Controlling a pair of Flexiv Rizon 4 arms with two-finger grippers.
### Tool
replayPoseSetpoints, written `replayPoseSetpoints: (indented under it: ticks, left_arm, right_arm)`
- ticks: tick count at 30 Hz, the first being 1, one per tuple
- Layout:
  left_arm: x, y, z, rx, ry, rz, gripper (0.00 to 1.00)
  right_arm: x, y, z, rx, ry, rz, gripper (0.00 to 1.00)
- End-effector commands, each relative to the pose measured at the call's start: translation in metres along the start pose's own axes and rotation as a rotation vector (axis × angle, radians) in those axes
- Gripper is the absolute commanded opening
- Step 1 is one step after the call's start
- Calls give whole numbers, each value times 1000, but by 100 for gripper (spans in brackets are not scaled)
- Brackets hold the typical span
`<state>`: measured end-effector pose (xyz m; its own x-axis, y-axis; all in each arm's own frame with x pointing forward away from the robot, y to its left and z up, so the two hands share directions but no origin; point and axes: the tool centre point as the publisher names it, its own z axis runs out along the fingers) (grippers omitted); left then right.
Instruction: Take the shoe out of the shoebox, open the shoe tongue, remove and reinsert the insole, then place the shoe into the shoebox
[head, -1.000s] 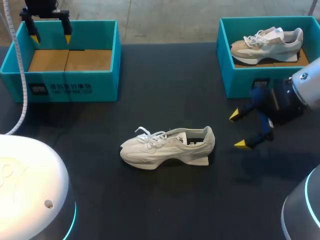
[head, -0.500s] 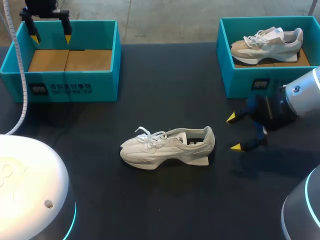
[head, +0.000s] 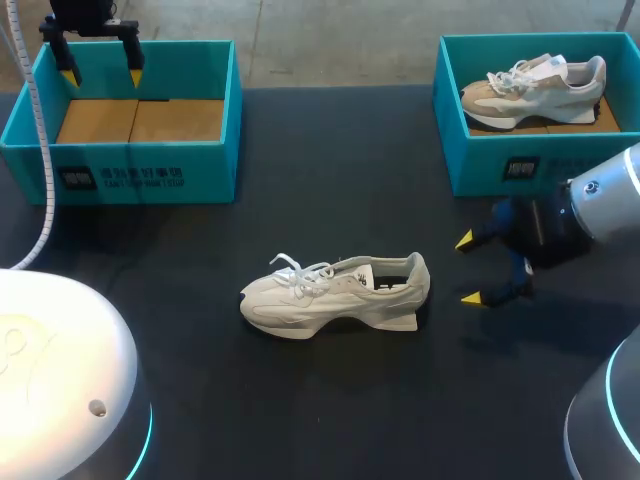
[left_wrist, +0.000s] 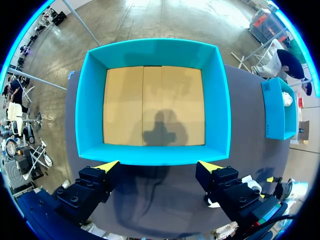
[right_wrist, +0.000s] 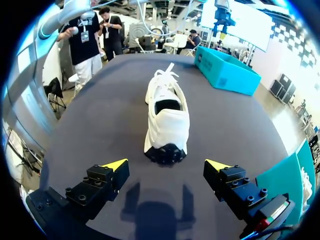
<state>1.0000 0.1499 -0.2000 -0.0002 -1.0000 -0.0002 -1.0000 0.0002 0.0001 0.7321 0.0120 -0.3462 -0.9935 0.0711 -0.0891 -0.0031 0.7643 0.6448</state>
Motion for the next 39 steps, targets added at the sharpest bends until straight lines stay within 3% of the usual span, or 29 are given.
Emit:
replayPoseSetpoints:
  ticks: [1, 9, 13, 27, 39]
  left_arm:
    - [0, 0, 0, 0, 0, 0, 100]
    - [0, 0, 0, 0, 0, 0, 100]
    - [0, 0, 0, 0, 0, 0, 100]
    - [0, 0, 0, 0, 0, 0, 100]
    - [0, 0, 0, 0, 0, 0, 100]
  right_arm:
    - [1, 0, 0, 1, -1, -1, 100]
    - [1, 0, 0, 1, -1, -1, 100]
    - [-2, -2, 4, -49, 10, 20, 100]
    - [-10, -14, 19, -91, 50, 58, 100]
    - [-12, -4, 42, -125, 48, 64, 100]
